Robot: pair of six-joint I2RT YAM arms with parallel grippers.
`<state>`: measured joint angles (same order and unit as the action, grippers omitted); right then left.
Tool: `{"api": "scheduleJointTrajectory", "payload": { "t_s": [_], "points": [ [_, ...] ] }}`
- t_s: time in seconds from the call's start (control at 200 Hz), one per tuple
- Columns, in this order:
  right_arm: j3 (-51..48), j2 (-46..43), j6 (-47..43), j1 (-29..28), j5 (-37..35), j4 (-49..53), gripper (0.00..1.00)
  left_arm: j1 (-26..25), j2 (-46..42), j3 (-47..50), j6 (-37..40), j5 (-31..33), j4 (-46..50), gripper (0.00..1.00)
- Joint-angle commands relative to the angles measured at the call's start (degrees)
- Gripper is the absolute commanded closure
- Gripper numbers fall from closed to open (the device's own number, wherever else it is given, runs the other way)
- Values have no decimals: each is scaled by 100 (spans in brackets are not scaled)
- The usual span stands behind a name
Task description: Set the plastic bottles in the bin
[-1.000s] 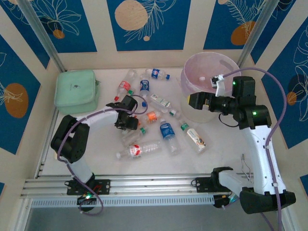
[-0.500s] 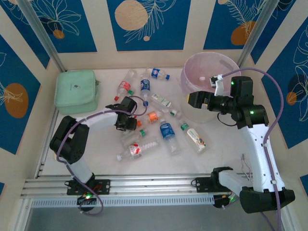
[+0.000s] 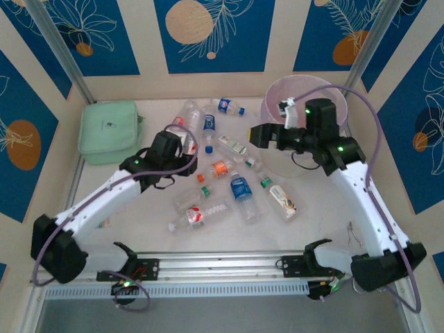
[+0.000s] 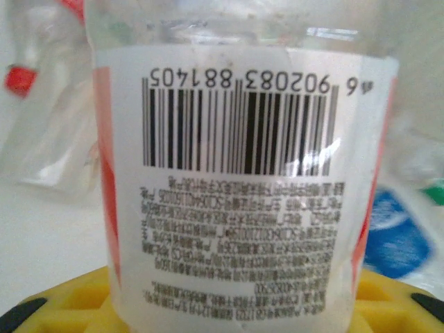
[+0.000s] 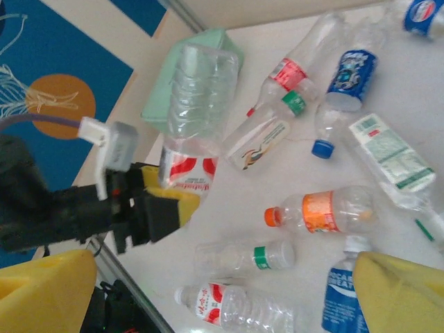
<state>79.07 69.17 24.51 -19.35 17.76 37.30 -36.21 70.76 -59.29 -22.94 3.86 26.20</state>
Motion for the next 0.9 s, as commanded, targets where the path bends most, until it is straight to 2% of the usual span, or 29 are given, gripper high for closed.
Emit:
{"api": "scheduleJointTrajectory", "payload": {
  "t_s": [0.0, 0.15, 0.335, 0.495, 0.61, 0.79, 0.891],
  "points": [
    [442, 324, 106, -316, -139, -270, 4, -391, -446, 465, -281, -545, -959, 55],
    [743, 956, 210, -524, 234, -353, 1, -897, -812, 976, -422, -784, -1817, 56],
    [1044, 1648, 217, -551, 907, -198, 1, -1207, -743, 1039, -428, -958, -2048, 56],
    [1015, 1820, 173, -622, 989, -206, 0, -1297, -566, 913, -384, -922, -1990, 56],
    [848, 1783, 220, -613, 1166, -326, 12, -1320, -494, 900, -415, -924, -2015, 56],
    [699, 1622, 168, -613, 952, -278, 35, -1319, -549, 855, -668, -584, -1771, 55],
    [687, 1591, 168, -613, 948, -276, 39, -1319, -615, 884, -725, -607, -1836, 54]
  ]
}}
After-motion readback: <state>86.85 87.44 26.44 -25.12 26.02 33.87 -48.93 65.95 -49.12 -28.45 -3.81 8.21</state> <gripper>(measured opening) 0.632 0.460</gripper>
